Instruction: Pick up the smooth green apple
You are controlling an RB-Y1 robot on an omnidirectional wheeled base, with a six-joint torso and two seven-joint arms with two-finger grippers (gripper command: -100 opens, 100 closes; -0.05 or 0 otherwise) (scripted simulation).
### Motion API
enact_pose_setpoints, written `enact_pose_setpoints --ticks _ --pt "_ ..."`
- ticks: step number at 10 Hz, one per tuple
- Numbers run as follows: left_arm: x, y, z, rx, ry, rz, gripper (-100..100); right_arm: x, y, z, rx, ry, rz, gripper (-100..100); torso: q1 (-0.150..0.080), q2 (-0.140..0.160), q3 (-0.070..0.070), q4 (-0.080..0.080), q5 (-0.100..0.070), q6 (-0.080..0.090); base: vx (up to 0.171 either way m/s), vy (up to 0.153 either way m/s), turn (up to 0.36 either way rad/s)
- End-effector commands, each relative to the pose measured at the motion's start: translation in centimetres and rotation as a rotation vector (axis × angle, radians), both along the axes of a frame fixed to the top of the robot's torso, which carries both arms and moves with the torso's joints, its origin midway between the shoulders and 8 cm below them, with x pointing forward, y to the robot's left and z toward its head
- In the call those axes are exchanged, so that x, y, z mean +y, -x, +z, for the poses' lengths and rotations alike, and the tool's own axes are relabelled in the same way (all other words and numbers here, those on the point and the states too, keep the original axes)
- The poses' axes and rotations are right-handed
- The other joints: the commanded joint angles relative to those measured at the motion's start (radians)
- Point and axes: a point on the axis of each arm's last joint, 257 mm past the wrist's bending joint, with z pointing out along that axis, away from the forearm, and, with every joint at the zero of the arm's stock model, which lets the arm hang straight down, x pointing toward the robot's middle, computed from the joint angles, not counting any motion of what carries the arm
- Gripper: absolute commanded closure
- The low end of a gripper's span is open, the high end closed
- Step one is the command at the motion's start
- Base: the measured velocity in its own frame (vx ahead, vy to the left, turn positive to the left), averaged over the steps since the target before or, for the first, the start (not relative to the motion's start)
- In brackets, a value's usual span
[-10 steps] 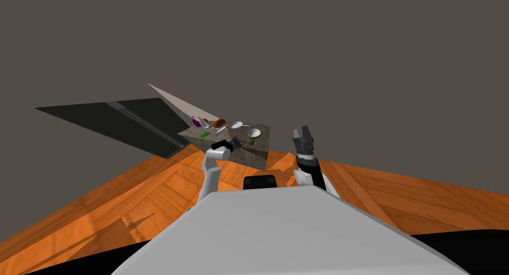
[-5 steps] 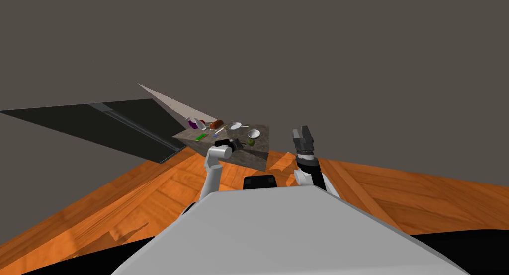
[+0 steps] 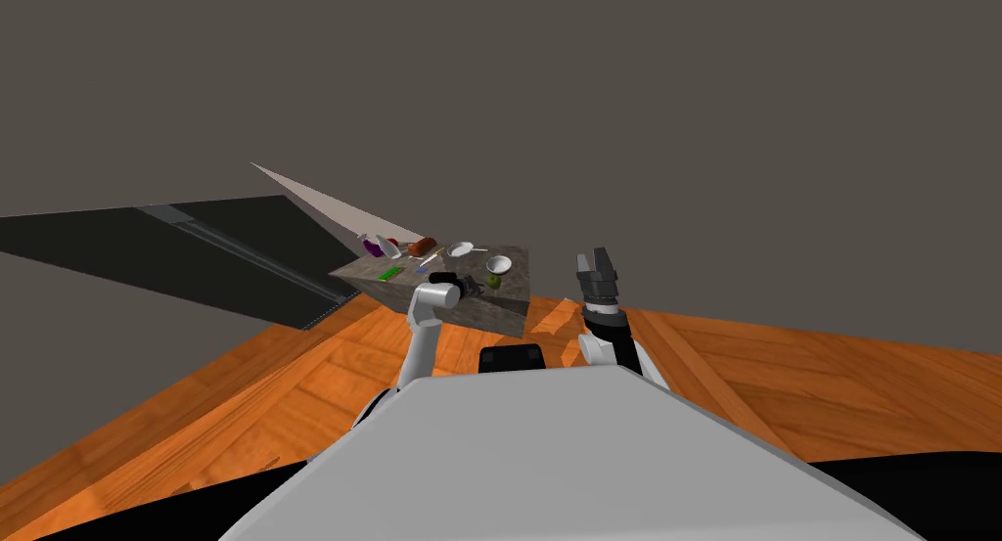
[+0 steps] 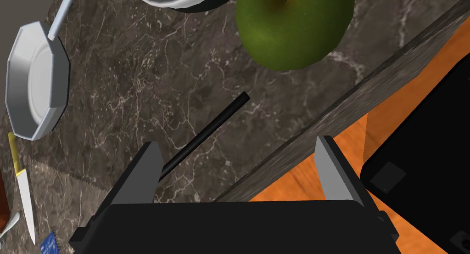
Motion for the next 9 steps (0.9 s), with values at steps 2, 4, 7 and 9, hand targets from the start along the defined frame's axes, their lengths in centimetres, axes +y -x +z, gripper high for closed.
enact_pose_setpoints --ticks 2,4,7,9 --pt "-0.7 0.7 -0.9 0.074 0.002 0.003 -100 0.0 0.0 0.0 0.0 0.0 0.0 0 0.0 0.0 0.0 0.0 0.0 0.0 0.035 0.036 -0.075" --pt "-1.1 1.3 -1.4 0.127 -0.002 0.005 -100 0.0 0.0 0.0 0.0 0.0 0.0 0 0.0 0.0 0.0 0.0 0.0 0.0 0.036 0.029 -0.074" --pt "-1.2 2.5 -2.3 0.198 -0.015 0.006 -100 0.0 0.0 0.0 0.0 0.0 0.0 0 -0.001 0.0 0.0 0.0 0.0 0.0 0.035 0.019 -0.061" --pt "-1.5 3.1 -2.6 0.238 -0.021 0.008 -100 0.0 0.0 0.0 0.0 0.0 0.0 0 -0.002 0.0 0.0 0.0 0.0 0.0 0.038 0.013 -0.053"
